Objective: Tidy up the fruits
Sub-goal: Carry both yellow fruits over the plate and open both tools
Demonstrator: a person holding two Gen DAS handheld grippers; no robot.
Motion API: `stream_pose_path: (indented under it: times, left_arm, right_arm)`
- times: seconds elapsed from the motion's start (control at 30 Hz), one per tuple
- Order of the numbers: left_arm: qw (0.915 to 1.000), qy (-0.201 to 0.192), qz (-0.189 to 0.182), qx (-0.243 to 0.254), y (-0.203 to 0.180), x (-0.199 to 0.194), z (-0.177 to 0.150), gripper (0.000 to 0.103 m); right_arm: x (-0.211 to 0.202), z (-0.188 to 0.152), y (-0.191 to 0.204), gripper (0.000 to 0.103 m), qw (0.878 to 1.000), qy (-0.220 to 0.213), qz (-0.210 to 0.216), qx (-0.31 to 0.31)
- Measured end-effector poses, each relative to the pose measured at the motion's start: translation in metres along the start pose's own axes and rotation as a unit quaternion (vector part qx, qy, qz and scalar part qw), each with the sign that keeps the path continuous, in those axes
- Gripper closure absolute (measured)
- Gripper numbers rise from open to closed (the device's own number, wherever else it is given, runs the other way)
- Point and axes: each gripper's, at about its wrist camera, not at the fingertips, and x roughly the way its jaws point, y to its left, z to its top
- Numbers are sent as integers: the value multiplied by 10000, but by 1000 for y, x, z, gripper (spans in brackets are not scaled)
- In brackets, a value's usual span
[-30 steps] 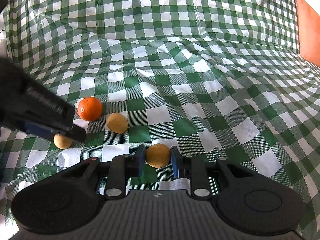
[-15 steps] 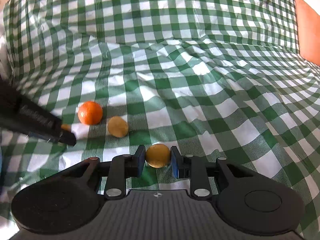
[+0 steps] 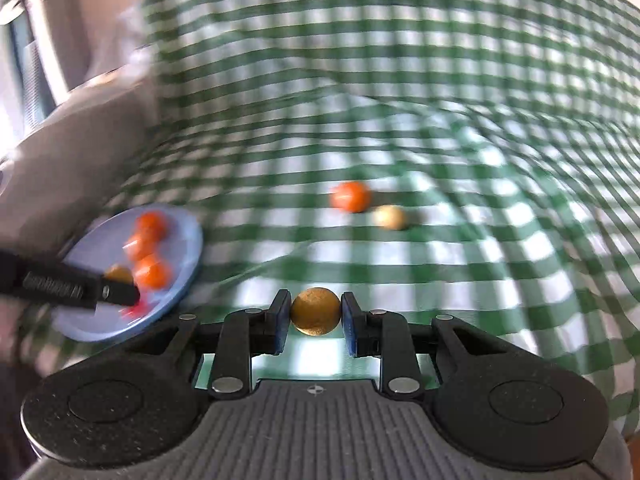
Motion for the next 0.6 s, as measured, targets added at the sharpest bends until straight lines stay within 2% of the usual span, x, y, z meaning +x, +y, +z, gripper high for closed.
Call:
stream_pose_path:
  times: [0.1,0.27,0.43,0.6]
  left_arm:
    - [9994,-159,155,-268,32,-15,-5,76]
    - [9975,-238,312,-586,64,-23,-3,76]
    - [9963,-237,401,-728,79,-21,3,76]
    - [9961,-167,492,-716,85,-11,8,76]
  right_arm:
    - [-6,5,30,75,9989,-97,213,-404]
    - [-3,16,66,75,9958,-31,563,-726]
    - [3,22,97,75,9924,39,735,-990]
    - [11,21,110,75,9903,143,752,-1159]
